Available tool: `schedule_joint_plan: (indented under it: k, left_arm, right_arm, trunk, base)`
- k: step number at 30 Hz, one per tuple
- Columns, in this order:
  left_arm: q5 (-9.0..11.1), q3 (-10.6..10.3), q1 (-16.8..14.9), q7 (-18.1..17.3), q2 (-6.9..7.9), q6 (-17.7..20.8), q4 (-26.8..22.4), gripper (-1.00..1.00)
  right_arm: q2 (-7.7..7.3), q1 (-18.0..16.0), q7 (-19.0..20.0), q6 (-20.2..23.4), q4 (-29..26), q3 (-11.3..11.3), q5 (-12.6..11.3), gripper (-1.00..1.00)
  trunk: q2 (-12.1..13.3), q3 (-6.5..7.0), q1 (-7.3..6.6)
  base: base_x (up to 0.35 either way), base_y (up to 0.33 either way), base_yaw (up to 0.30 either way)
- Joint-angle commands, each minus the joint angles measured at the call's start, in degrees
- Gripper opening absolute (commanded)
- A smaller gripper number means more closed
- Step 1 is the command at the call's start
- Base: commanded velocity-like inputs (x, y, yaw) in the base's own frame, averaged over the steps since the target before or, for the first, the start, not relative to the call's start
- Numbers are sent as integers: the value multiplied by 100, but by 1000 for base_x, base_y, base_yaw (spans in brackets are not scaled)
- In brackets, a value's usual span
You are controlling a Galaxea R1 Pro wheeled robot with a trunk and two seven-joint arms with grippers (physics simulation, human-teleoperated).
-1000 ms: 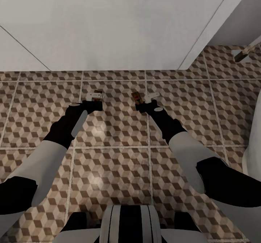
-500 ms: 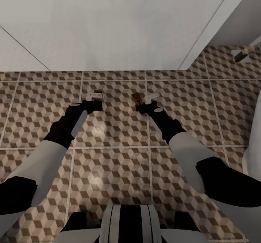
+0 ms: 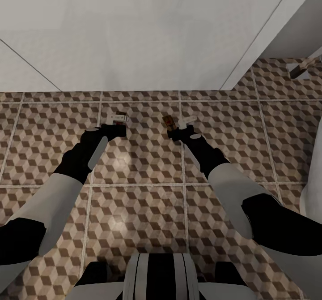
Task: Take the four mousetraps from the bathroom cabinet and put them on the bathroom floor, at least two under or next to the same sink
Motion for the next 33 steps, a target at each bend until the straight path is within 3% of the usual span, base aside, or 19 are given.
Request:
schedule_joint_plan:
  k: [1,23,33]
  left_arm:
    - [20,-19,-4,24,10,25,-8,-100]
    - [20,-19,2,24,16,25,105,-100]
    - [20,-15,2,24,28,25,106,-100]
  right_arm:
    - [0,-1,-9,37,-8,14,39,-100]
    - [0,0,-9,32,1,12,39,-100]
    - [0,0,-9,34,3,17,39,-100]
  trunk:
    - [-1,-3,-1]
    - [-1,-3,-1]
    - [-1,-3,-1]
  base:
    - [2,0,0]
    - [0,46,0]
    - [0,226,0]
